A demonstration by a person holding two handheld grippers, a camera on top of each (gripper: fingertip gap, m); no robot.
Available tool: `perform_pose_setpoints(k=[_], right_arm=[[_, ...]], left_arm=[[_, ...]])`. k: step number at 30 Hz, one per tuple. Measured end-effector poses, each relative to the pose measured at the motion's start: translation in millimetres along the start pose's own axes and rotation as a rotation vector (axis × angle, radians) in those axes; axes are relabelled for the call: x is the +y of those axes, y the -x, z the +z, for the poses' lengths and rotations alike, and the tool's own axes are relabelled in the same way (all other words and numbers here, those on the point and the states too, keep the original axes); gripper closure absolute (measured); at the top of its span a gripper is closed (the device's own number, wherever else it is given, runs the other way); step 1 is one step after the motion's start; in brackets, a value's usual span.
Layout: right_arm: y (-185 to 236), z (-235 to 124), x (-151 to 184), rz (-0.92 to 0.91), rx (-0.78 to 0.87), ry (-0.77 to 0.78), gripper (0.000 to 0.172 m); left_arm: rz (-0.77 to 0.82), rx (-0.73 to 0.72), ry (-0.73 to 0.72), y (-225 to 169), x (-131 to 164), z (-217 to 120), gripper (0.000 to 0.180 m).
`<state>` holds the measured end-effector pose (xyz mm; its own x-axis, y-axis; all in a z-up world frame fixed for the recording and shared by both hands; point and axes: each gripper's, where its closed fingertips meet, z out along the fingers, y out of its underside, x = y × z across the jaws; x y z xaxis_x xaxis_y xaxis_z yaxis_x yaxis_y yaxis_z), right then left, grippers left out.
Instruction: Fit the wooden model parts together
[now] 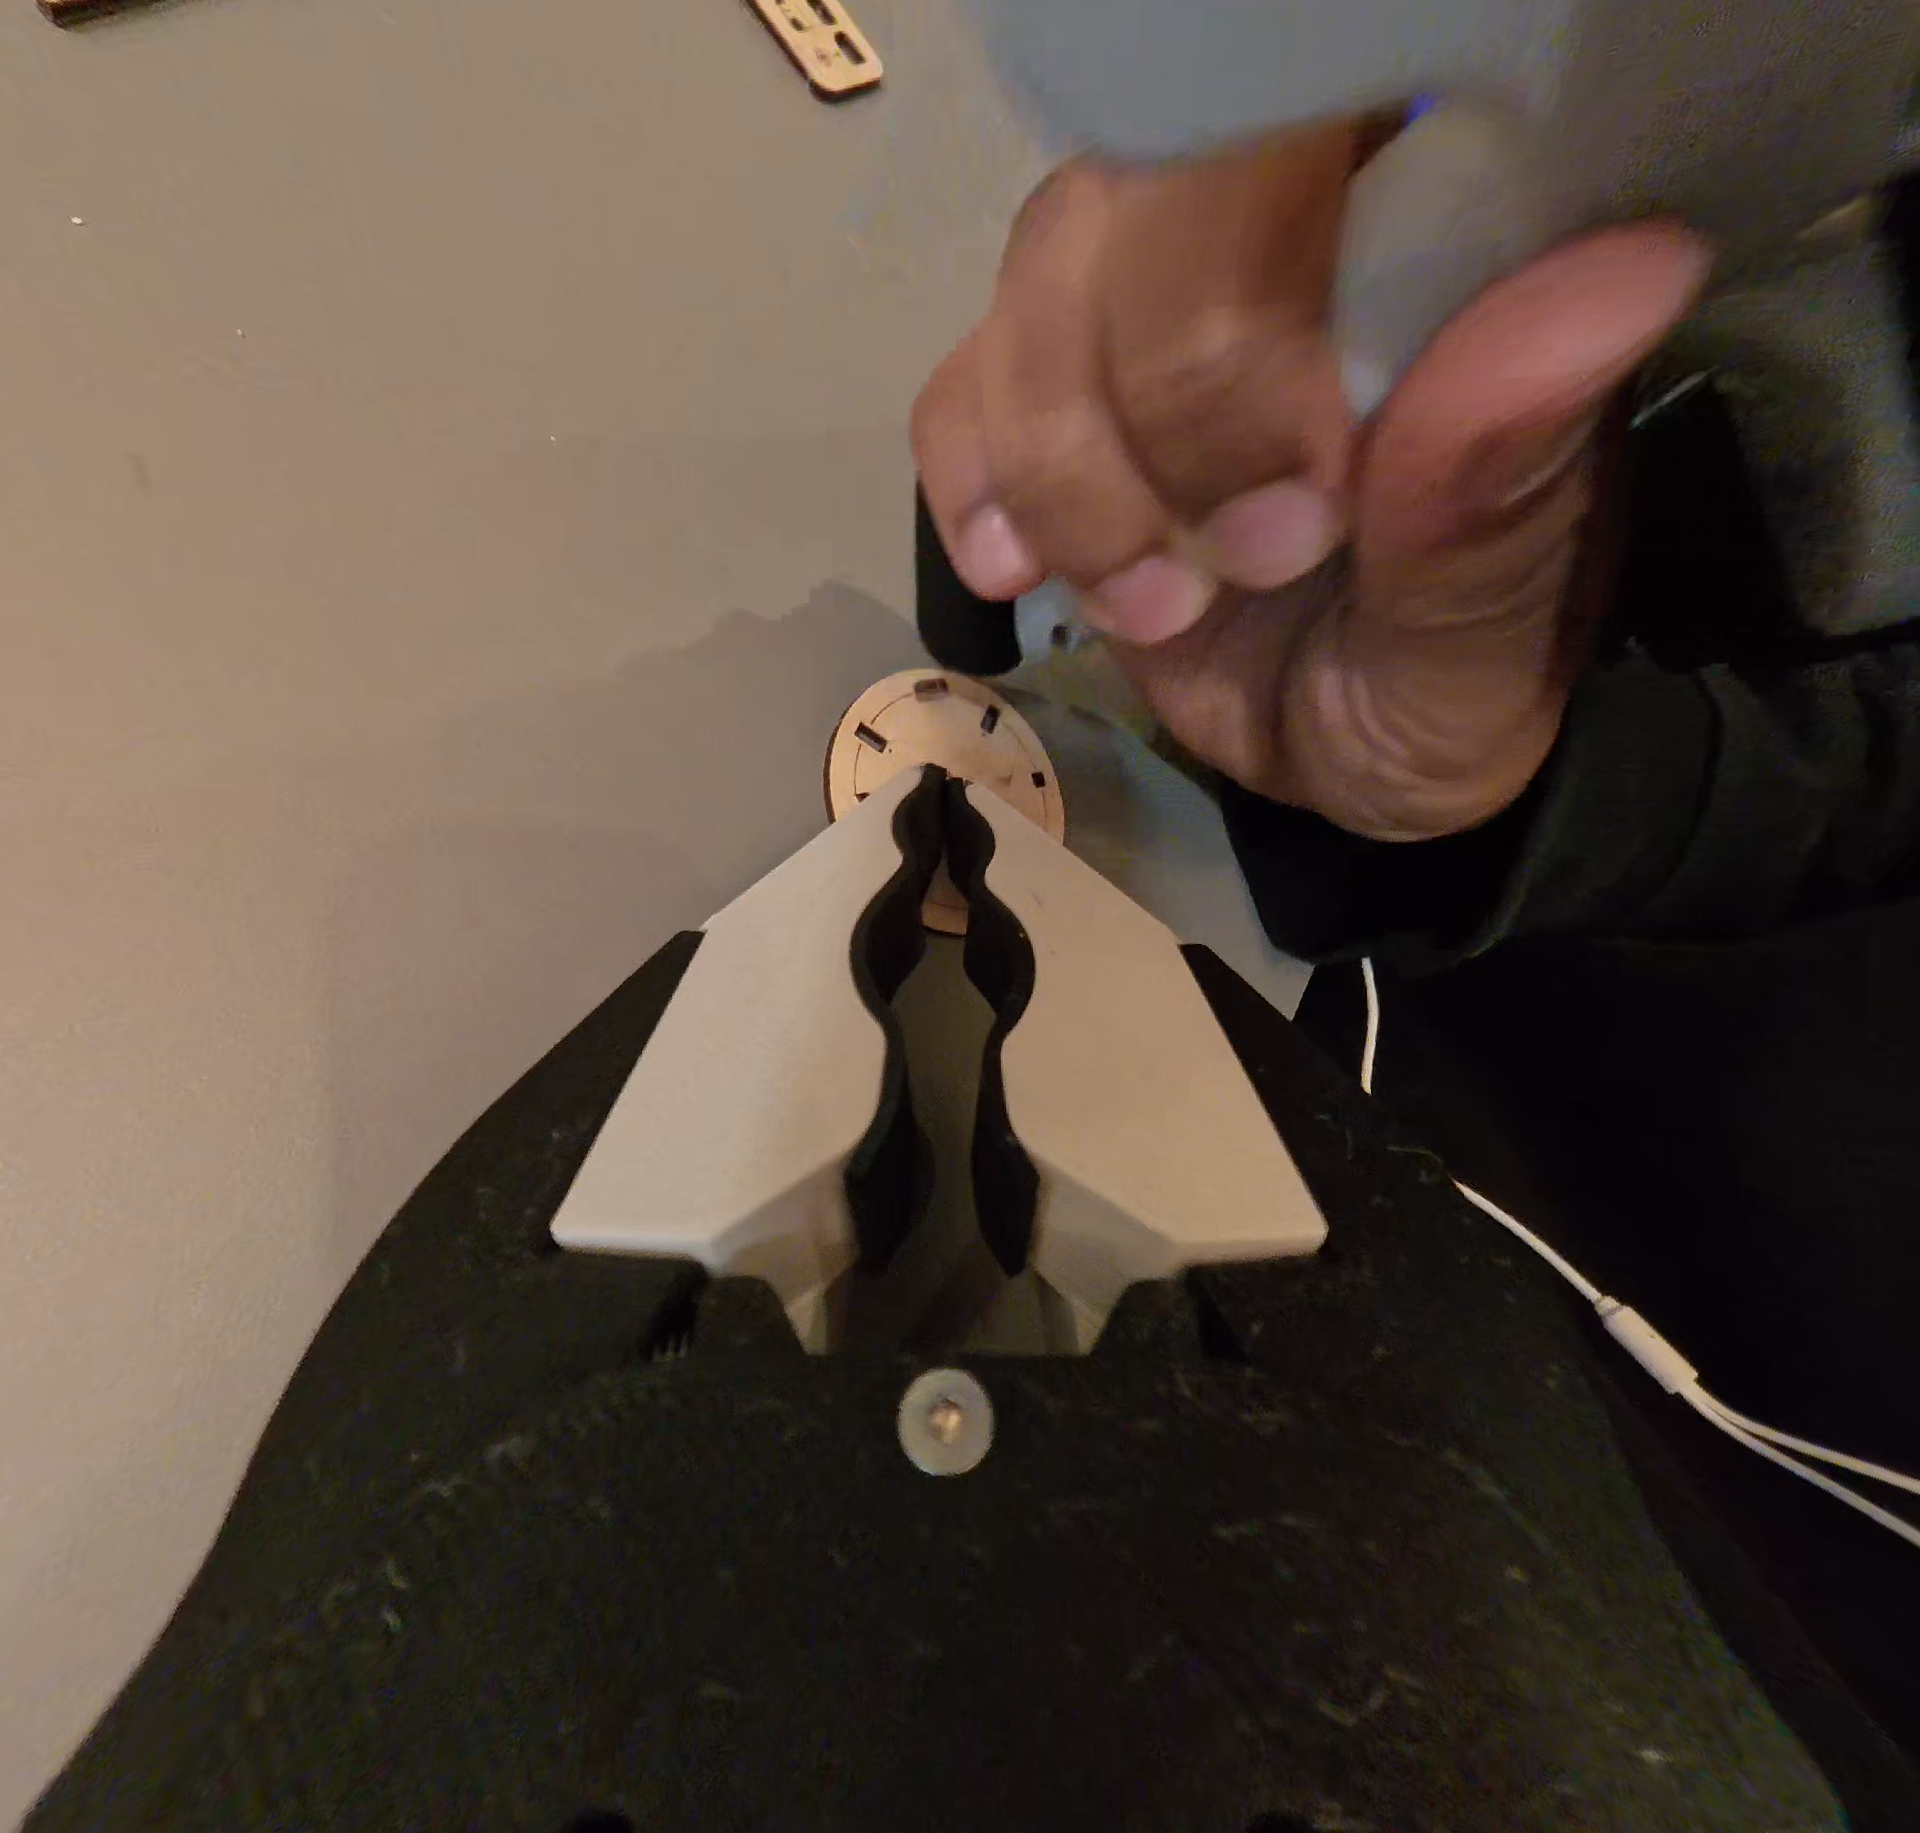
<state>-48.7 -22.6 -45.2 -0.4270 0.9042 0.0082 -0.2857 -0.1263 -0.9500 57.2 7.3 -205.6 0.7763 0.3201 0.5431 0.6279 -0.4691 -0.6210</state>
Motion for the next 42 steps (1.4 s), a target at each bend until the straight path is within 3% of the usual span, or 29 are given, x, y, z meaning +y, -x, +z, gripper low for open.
perform_pose_setpoints(k=[2,5,10,13,17,21,25,28,32,35,42], right_arm=[[0.7,-1.4,-4.7,0.012,-0.001,-0.009,0.172],[10.8,-0.5,19.9,-0.022,-0.044,0.057,0.172],[15.9,-1.7,-8.3,-0.068,-0.052,-0.022,0.172],[20.0,-0.9,22.9,-0.064,-0.077,0.063,0.172],[20.8,-0.2,-1.2,-0.092,-0.085,0.001,0.172],[22.5,-0.2,25.2,-0.062,-0.106,0.083,0.172],[17.6,0.5,-0.4,-0.061,-0.092,0.010,0.172],[24.6,0.9,28.9,-0.054,-0.140,0.114,0.172],[16.8,0.6,5.7,-0.017,-0.113,0.039,0.172],[17.8,0.1,28.2,-0.002,-0.125,0.104,0.172],[15.7,1.8,20.1,0.030,-0.124,0.087,0.172]], left_arm=[[0.000,0.000,0.000,0.1,0.0,0.0,0.180],[-0.001,0.001,0.000,0.1,-0.1,0.0,0.180],[-0.002,0.002,0.000,0.1,0.0,0.1,0.180],[-0.004,0.004,0.000,0.0,-0.1,0.1,0.180],[-0.006,0.006,0.000,0.1,-0.1,0.0,0.180],[-0.008,0.007,0.000,0.1,-0.1,0.1,0.180],[-0.013,0.009,0.000,0.3,-0.1,0.0,0.180],[-0.014,0.006,0.001,0.7,0.0,0.3,0.180],[-0.009,-0.001,0.001,0.8,0.2,0.2,0.180],[-0.010,-0.001,0.000,0.8,0.2,0.4,0.180],[-0.012,0.000,0.000,1.0,0.2,0.2,0.180]])
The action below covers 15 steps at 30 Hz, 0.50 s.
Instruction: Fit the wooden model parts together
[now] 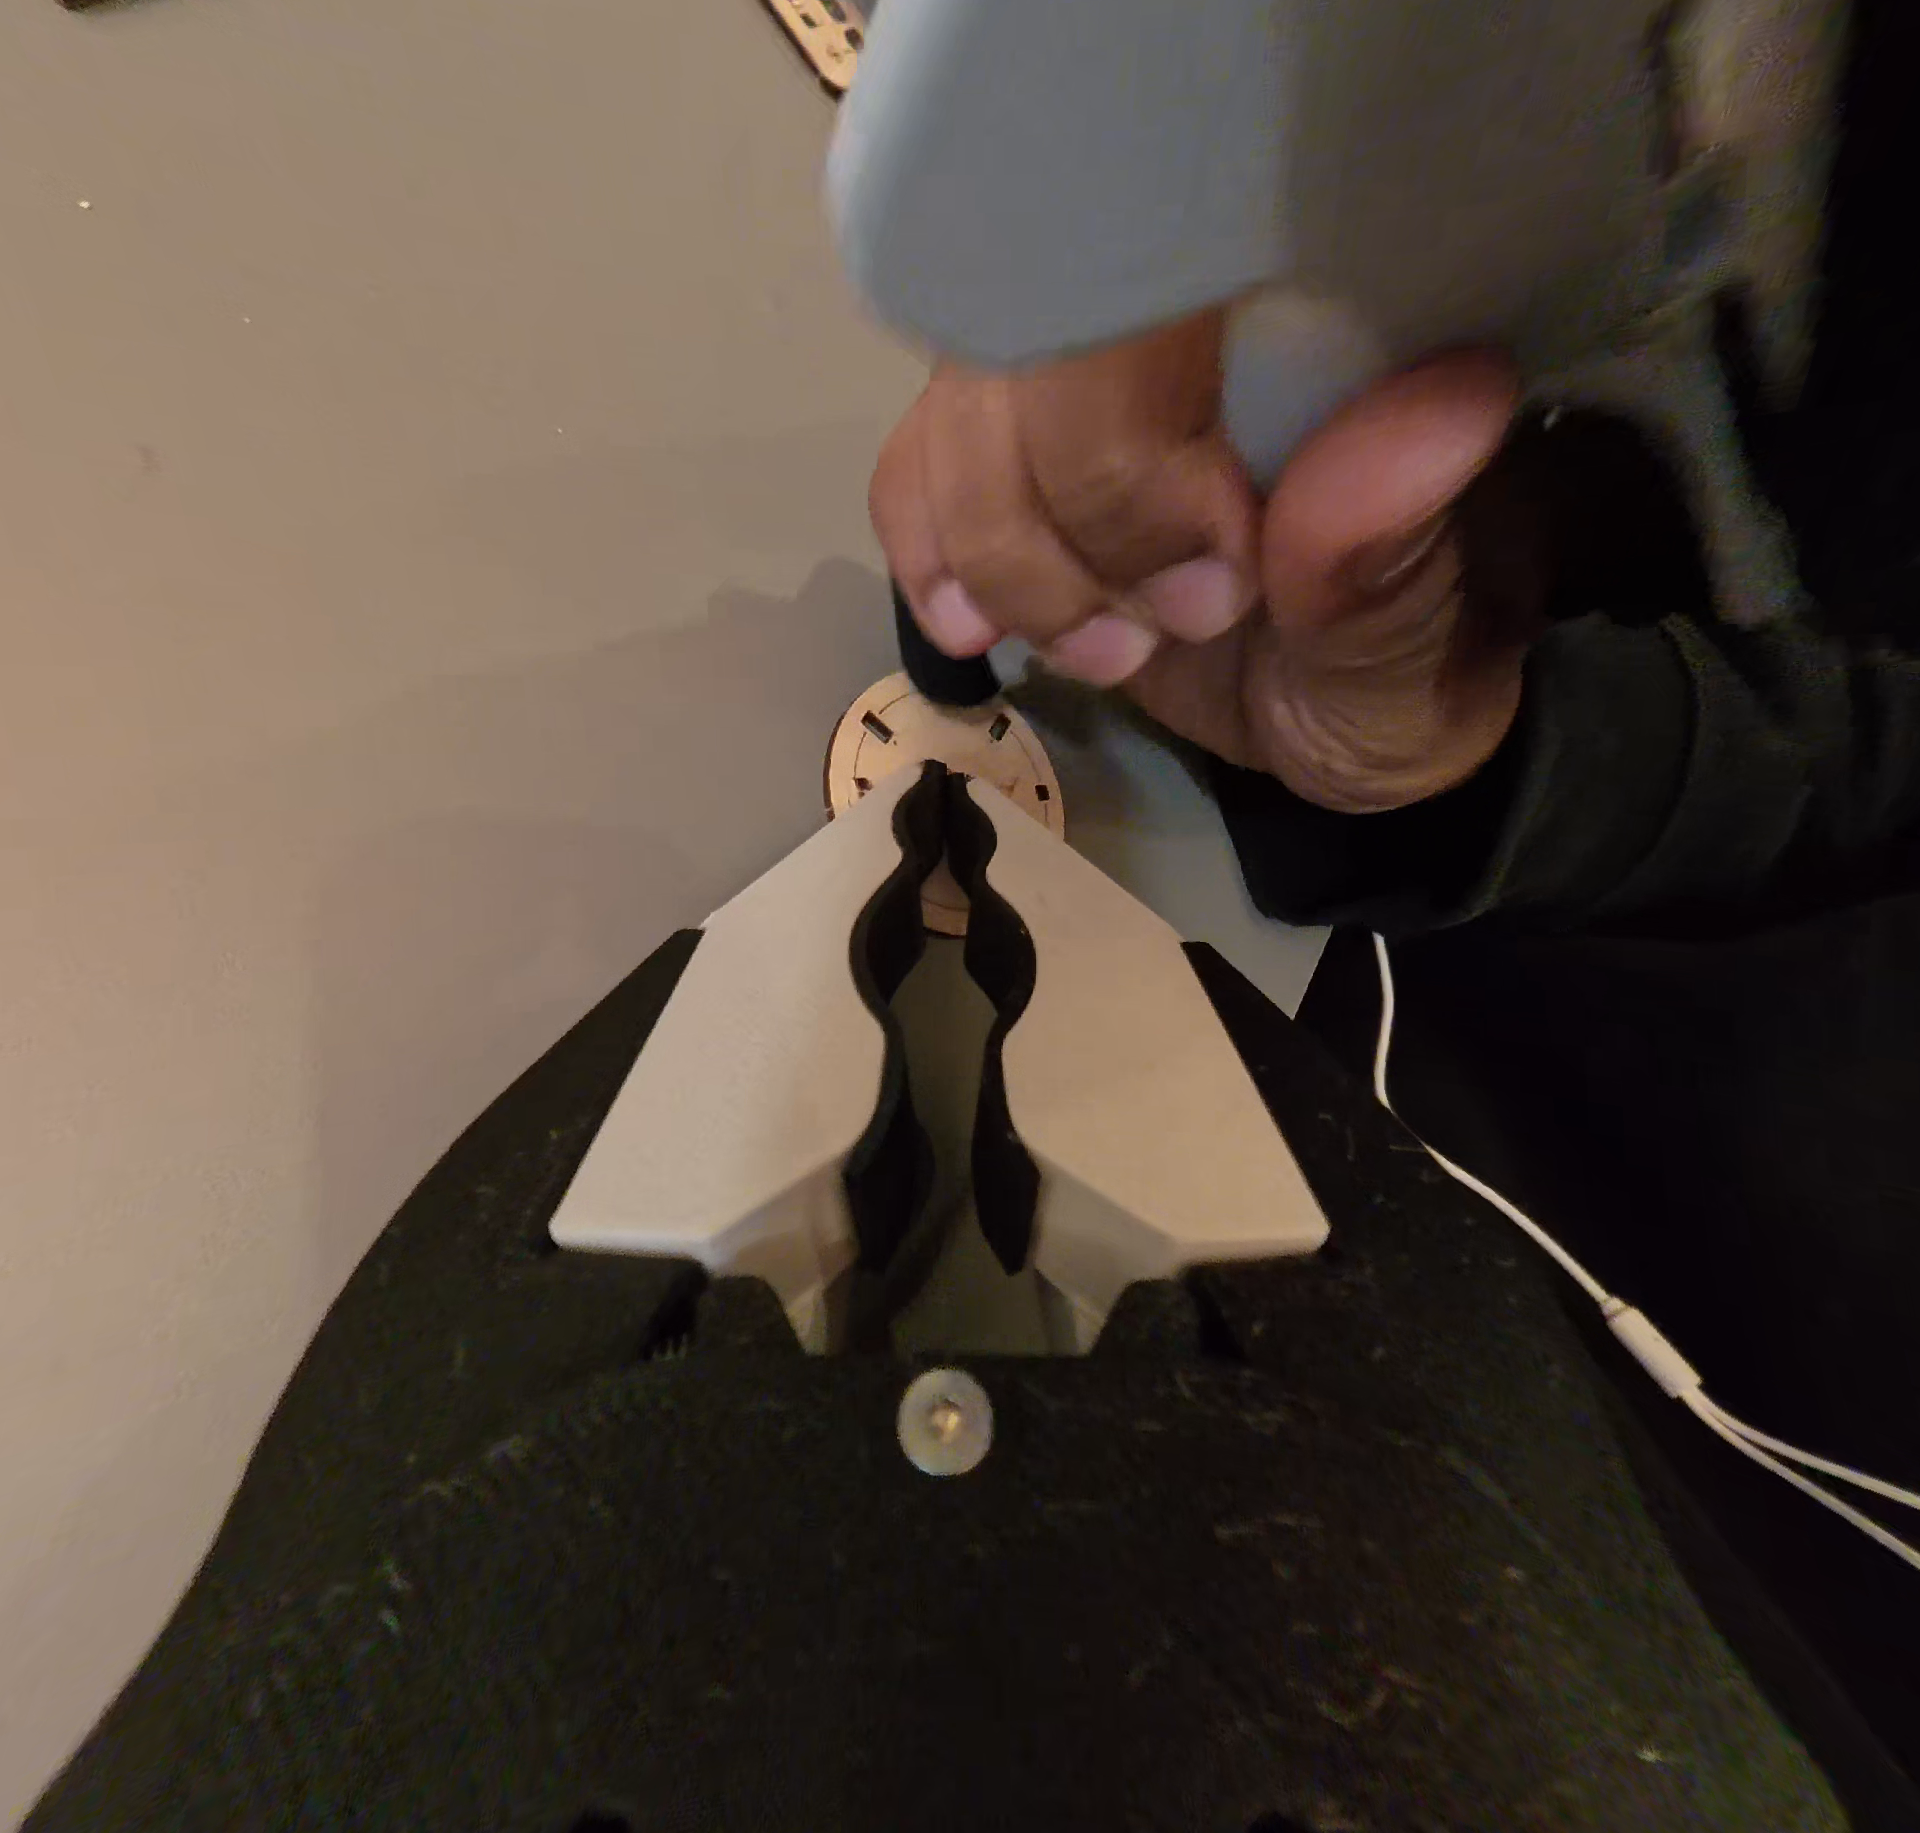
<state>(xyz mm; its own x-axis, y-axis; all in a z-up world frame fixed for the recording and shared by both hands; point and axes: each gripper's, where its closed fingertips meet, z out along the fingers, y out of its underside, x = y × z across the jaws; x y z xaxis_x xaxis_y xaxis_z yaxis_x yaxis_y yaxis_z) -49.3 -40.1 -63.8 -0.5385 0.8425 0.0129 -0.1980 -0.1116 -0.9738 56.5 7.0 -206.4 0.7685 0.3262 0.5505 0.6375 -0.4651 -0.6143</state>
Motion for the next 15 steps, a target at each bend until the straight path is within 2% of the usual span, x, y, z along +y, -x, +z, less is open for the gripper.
perform_pose_setpoints(k=[3,7,10,12,15], right_arm=[[4.0,-0.1,13.2,-0.037,-0.019,0.063,0.172],[-5.0,-2.3,-12.2,0.000,0.022,-0.034,0.172],[-0.3,1.4,11.1,0.042,-0.011,0.037,0.172],[-0.8,3.3,11.1,0.036,-0.017,0.047,0.172],[-10.9,1.8,-12.7,0.040,0.022,-0.038,0.172]], left_arm=[[-0.001,0.000,0.000,0.0,-0.2,0.0,0.180],[-0.002,0.001,0.000,0.0,-0.1,0.0,0.180],[-0.003,0.002,0.000,0.0,-0.2,-0.1,0.180],[-0.001,0.000,0.000,0.1,-0.3,-0.1,0.180],[0.000,-0.001,-0.001,0.1,-0.3,-0.1,0.180]])
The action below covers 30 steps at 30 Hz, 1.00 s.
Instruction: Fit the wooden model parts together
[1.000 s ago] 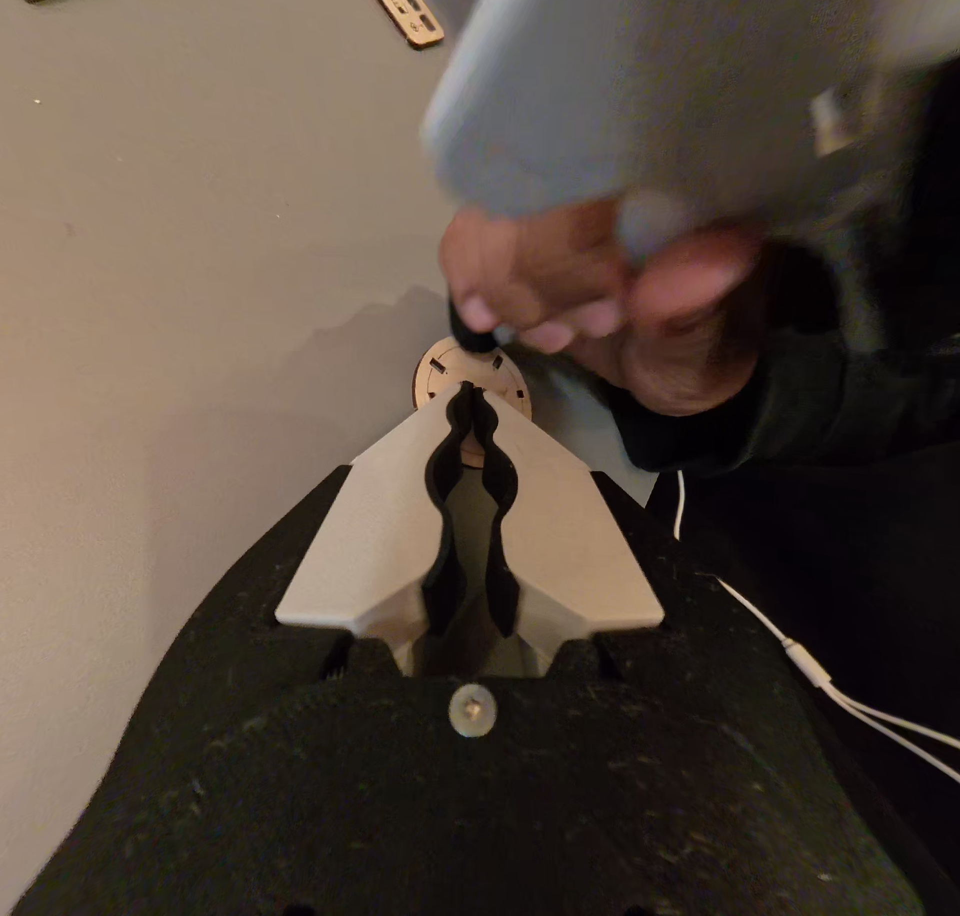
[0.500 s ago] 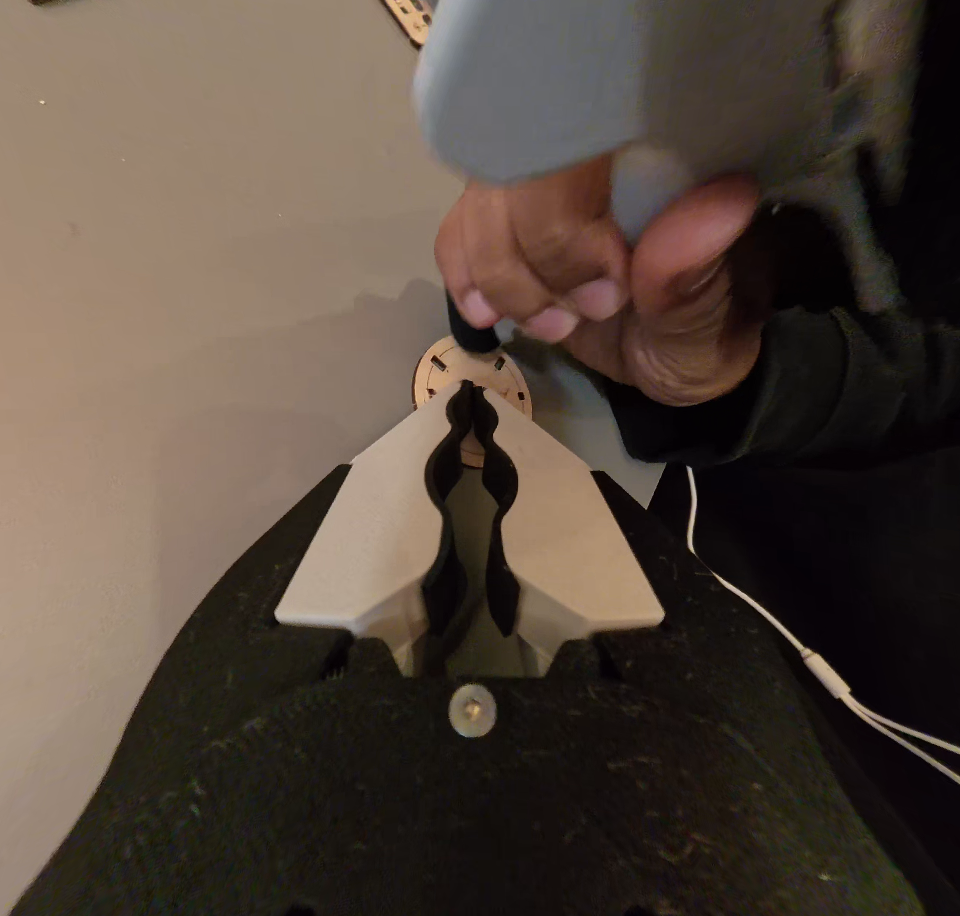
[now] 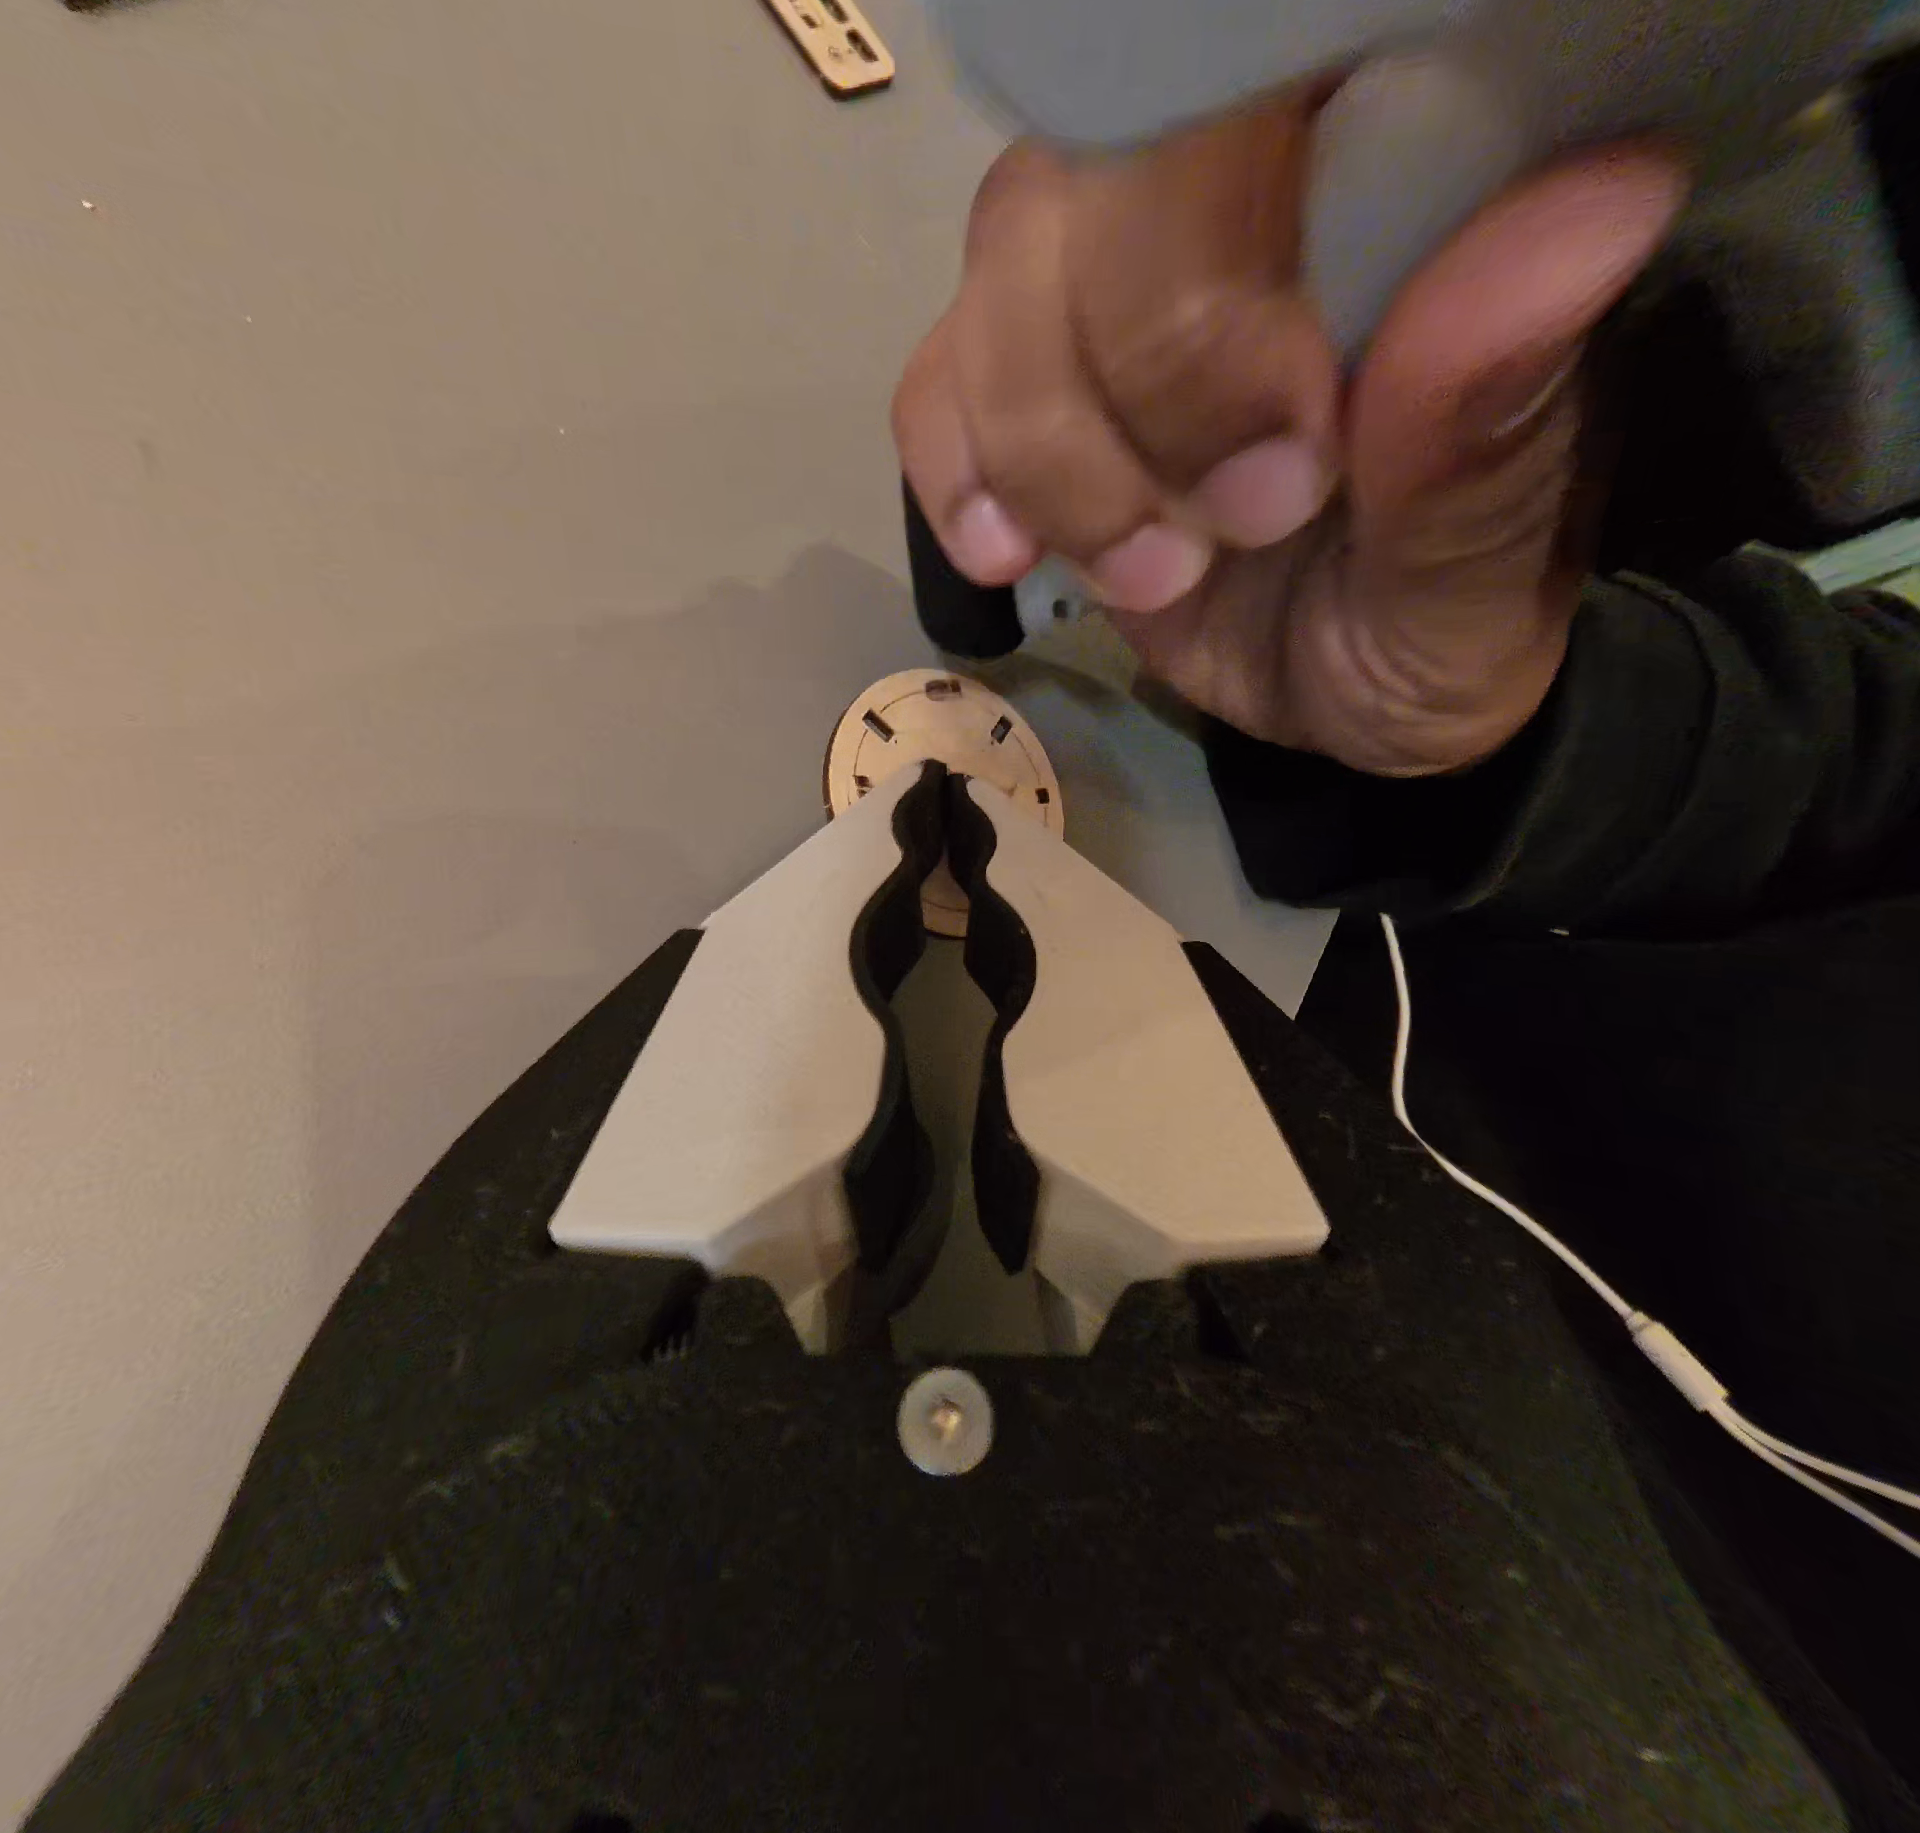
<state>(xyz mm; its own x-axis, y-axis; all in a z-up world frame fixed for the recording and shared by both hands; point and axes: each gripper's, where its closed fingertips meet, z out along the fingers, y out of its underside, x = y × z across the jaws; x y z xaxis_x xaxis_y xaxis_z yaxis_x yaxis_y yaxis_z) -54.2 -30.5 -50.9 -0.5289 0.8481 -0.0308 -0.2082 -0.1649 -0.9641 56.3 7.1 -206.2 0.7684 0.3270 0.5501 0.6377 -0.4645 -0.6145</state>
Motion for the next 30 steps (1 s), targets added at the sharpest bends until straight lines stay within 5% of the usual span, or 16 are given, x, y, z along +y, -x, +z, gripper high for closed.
perform_pose_setpoints(k=[4,10,13,19,22,30], right_arm=[[2.8,-0.2,22.2,0.013,-0.010,0.068,0.172],[3.7,-6.4,-10.5,-0.030,0.015,-0.036,0.172],[8.4,-2.9,21.6,-0.031,-0.015,0.060,0.172],[3.2,-4.7,-8.3,-0.019,0.016,-0.042,0.172],[6.4,-7.0,19.5,-0.022,0.012,0.059,0.172],[-21.9,-17.4,-9.3,-0.039,0.113,-0.013,0.171]], left_arm=[[-0.001,0.000,0.000,0.0,0.0,-0.1,0.180],[-0.002,0.001,-0.001,0.0,-0.3,-0.3,0.180],[-0.002,0.001,-0.001,0.0,-0.3,-0.3,0.180],[-0.003,0.001,-0.001,0.0,-0.3,-0.3,0.180],[-0.003,0.002,-0.001,0.0,-0.3,-0.4,0.180],[-0.008,0.004,-0.003,-0.1,0.0,-0.9,0.180]])
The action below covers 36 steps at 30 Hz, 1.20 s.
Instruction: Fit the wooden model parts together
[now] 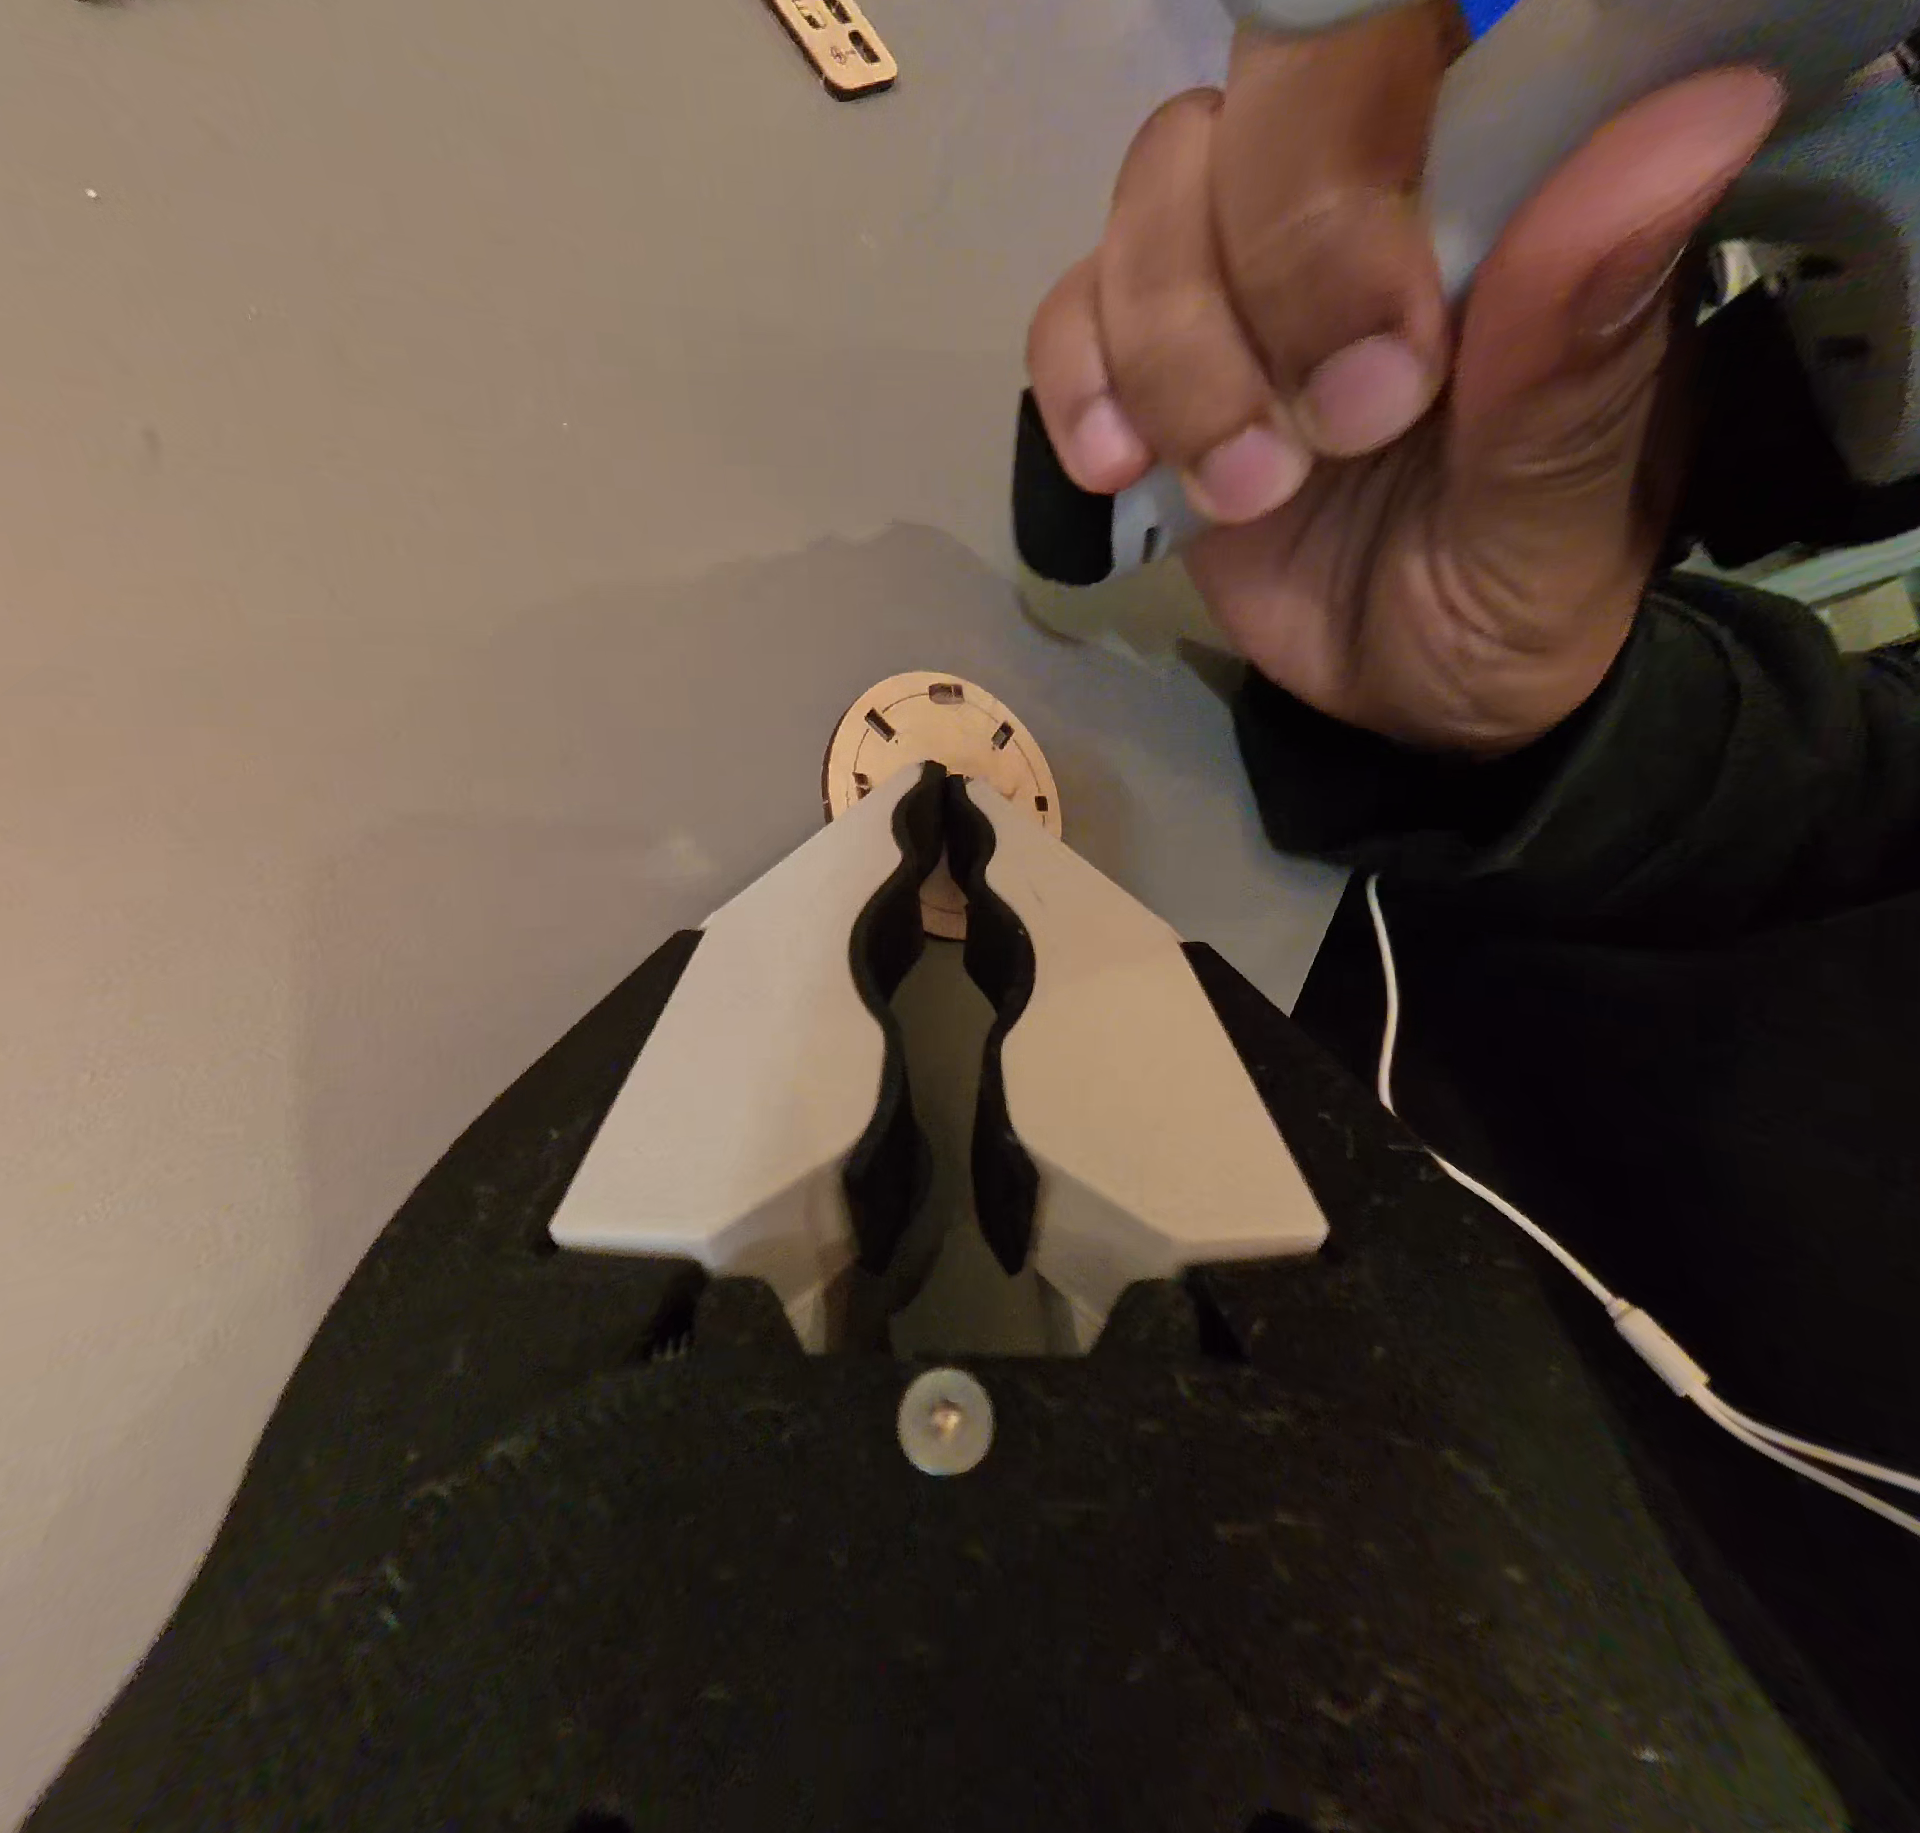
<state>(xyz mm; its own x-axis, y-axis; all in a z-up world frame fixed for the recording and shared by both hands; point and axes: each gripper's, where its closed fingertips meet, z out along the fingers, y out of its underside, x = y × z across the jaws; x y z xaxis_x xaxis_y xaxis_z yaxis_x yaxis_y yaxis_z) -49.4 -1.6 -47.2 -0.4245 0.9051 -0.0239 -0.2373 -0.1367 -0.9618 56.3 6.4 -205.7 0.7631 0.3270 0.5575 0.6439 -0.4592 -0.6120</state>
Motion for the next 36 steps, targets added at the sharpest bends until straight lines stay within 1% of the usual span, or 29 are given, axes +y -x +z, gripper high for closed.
perform_pose_setpoints(k=[1,2,4,6,7,11,12,14,15,17,19,23,26,27,29,31,32,34,36], right_arm=[[-1.2,-2.9,2.6,-0.002,-0.011,0.033,0.169],[-2.6,-4.9,7.1,-0.012,-0.029,0.071,0.163],[-4.0,-17.7,12.2,-0.050,-0.084,0.154,0.145],[0.1,-30.0,22.5,-0.097,-0.163,0.252,0.122],[2.7,-37.3,27.8,-0.125,-0.208,0.303,0.115],[11.9,-69.8,49.6,-0.239,-0.370,0.460,0.122],[15.9,-78.4,57.3,-0.255,-0.414,0.499,0.119],[24.0,-95.6,74.9,-0.273,-0.499,0.584,0.103],[27.5,-103.1,83.3,-0.283,-0.535,0.621,0.101],[33.1,-112.8,94.2,-0.298,-0.586,0.666,0.101],[37.2,-116.7,99.1,-0.292,-0.625,0.705,0.102],[46.6,-129.1,116.1,-0.182,-0.745,0.868,0.097],[46.6,-133.2,128.8,-0.200,-0.790,0.952,0.095],[45.4,-132.3,130.4,-0.218,-0.803,0.954,0.094],[41.3,-127.3,131.1,-0.220,-0.817,0.951,0.100],[30.3,-120.4,132.2,-0.218,-0.823,0.946,0.117],[21.9,-116.8,133.4,-0.217,-0.820,0.945,0.122],[0.9,-107.9,135.3,-0.210,-0.801,0.948,0.124],[-21.0,-99.7,136.7,-0.206,-0.781,0.950,0.124]], left_arm=[[0.000,0.001,0.000,-0.1,0.0,-0.1,0.180],[0.001,0.002,0.000,-0.3,0.0,-0.2,0.180],[-0.002,0.011,-0.003,-1.1,0.0,-0.7,0.180],[-0.007,0.026,-0.009,-2.6,0.1,-1.9,0.180],[-0.005,0.042,-0.019,-4.6,-0.7,-3.5,0.180],[0.028,0.104,-0.148,-12.9,-15.0,-19.3,0.180],[0.042,0.091,-0.172,-9.9,-19.1,-23.2,0.180],[0.076,0.032,-0.227,2.4,-30.0,-33.1,0.180],[0.087,-0.001,-0.255,9.7,-35.7,-38.7,0.180],[0.084,-0.046,-0.289,22.7,-44.5,-47.9,0.180],[0.067,-0.062,-0.282,31.9,-48.3,-50.7,0.180],[0.090,-0.093,-0.193,43.3,-49.4,-42.6,0.180],[0.139,-0.108,-0.105,47.1,-49.5,-31.0,0.180],[0.152,-0.103,-0.094,47.3,-51.9,-27.6,0.180],[0.163,-0.075,-0.091,46.0,-60.0,-21.8,0.180],[0.157,-0.042,-0.096,45.6,-70.0,-17.1,0.180],[0.153,-0.030,-0.096,46.0,-74.9,-14.9,0.180],[0.156,-0.015,-0.087,46.8,-83.7,-10.5,0.180],[0.182,-0.032,-0.074,50.7,-92.3,-6.3,0.180]])
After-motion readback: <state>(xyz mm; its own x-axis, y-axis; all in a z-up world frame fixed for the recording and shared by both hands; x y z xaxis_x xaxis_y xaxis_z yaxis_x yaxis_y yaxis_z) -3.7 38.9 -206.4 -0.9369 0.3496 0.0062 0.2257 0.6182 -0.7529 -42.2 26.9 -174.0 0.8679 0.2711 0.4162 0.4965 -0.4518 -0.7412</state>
